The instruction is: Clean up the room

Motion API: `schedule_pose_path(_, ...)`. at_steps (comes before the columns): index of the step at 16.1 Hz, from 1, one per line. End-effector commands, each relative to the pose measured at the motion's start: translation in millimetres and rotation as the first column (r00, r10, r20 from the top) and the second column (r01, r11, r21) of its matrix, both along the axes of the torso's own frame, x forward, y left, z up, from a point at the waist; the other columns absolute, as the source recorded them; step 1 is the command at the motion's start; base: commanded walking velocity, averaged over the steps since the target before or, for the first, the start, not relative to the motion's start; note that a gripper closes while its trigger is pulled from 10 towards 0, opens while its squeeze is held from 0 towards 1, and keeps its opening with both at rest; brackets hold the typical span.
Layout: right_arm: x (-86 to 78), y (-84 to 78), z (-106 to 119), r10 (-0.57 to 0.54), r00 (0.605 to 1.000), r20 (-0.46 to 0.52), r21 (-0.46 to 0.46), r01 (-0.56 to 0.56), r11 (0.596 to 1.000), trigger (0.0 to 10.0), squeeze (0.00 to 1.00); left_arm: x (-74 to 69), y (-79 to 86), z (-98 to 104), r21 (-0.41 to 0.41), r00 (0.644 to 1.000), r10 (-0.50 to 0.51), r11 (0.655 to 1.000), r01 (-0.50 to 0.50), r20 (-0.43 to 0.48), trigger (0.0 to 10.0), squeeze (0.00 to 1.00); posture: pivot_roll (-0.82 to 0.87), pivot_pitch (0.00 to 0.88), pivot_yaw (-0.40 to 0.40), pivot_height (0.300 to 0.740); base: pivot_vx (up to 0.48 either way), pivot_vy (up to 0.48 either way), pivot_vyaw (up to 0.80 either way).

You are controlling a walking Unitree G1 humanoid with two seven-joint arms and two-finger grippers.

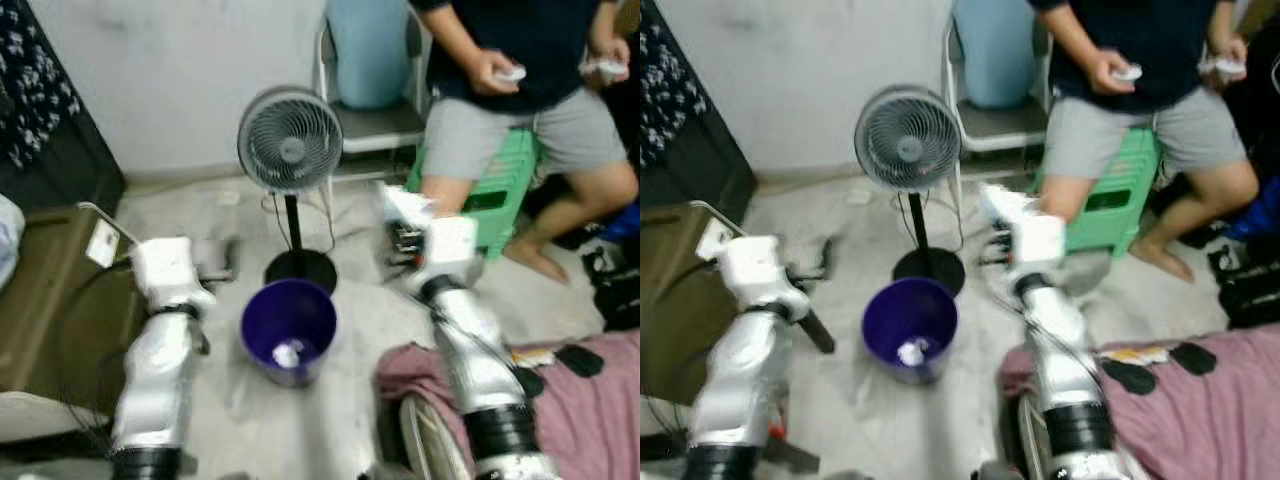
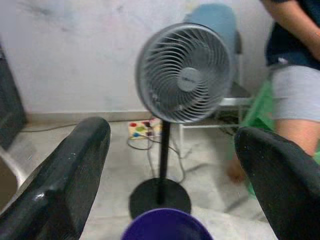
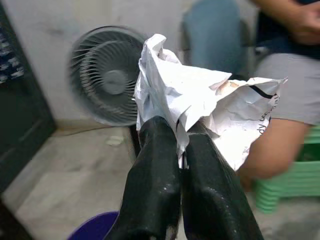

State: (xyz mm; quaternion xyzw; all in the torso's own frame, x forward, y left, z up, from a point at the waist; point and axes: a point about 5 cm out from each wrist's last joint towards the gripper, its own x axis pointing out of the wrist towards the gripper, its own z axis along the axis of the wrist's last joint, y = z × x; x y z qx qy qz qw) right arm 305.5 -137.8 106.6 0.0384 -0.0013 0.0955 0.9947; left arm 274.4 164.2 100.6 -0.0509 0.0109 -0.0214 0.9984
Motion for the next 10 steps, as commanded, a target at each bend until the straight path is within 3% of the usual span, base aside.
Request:
schedule_pose_path(1, 1.2, 13.4, 4.5, 0.032, 0.999, 0.015, 0.02, -0.032, 0.999, 10.0, 0.0, -2.4, 15.1, -2.5, 0.03, 0.999, 0.049, 0.998, -0.048, -0.019, 10.0, 0.0, -0.09, 0.0, 0.011, 0.74, 0.0, 0.0, 0.0)
schedule_pose_path(4, 1.7, 14.3, 5.1, 0.036, 0.999, 0.021, 0.003, -0.036, 0.999, 10.0, 0.0, -1.4, 14.5, -1.2, 0.038, 0.999, 0.04, 0.998, -0.04, -0.012, 10.0, 0.0, -0.09, 0.0, 0.009, 0.74, 0.0, 0.0, 0.0)
schedule_pose_path(6, 1.9, 14.1, 5.0, 0.036, 0.999, 0.022, -0.003, -0.036, 0.999, 10.0, 0.0, -1.2, 13.9, -2.0, 0.139, 0.995, 0.09, 0.987, -0.083, -0.049, 10.0, 0.0, -0.09, 0.0, 0.009, 0.74, 0.0, 0.0, 0.8)
schedule_pose_path(10, 2.2, 13.7, 4.6, 0.031, 0.999, 0.02, -0.006, -0.031, 0.999, 10.0, 0.0, -1.6, 12.4, -1.6, 0.091, 1.0, 0.021, 0.996, -0.02, -0.015, 10.0, 0.0, -0.09, 0.0, 0.006, 0.74, 0.0, 0.0, 0.8)
